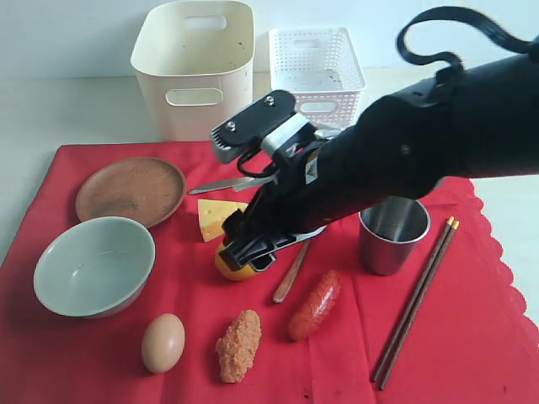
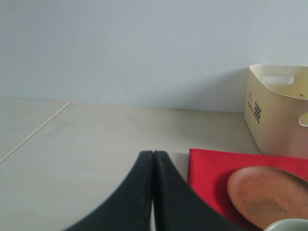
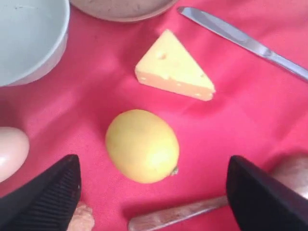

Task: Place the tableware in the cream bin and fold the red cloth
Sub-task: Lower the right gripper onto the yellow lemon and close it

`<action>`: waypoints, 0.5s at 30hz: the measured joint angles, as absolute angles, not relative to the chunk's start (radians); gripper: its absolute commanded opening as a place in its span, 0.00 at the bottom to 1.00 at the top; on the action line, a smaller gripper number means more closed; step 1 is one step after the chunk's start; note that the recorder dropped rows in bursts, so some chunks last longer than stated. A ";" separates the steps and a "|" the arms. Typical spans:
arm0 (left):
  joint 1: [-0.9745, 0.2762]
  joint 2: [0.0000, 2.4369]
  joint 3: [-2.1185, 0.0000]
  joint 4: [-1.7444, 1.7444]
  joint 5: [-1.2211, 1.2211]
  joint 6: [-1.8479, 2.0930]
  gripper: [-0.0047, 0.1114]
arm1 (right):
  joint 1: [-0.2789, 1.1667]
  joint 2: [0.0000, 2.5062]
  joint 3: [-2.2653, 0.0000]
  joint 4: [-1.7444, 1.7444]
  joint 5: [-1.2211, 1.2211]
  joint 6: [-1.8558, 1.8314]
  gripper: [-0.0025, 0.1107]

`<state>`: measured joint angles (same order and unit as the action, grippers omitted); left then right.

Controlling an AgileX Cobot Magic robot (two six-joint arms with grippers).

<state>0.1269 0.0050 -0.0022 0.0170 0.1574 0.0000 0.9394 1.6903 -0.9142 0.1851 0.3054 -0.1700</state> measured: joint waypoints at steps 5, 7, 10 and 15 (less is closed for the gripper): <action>0.127 0.005 -0.002 0.017 0.157 0.000 0.05 | 0.952 1.782 -0.987 0.185 0.345 -0.191 0.72; 0.127 0.005 -0.002 0.017 0.157 0.000 0.05 | 0.952 1.813 -1.008 0.185 0.351 -0.191 0.72; 0.127 0.005 -0.002 0.017 0.157 0.000 0.05 | 0.952 1.865 -1.032 0.185 0.356 -0.191 0.72; 0.127 0.005 -0.002 0.017 0.157 0.000 0.05 | 0.952 1.933 -1.069 0.185 0.372 -0.194 0.71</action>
<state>0.1269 0.0050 -0.0022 0.0170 0.1574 0.0000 0.9523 1.9331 -1.0692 0.1851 0.3719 -0.1938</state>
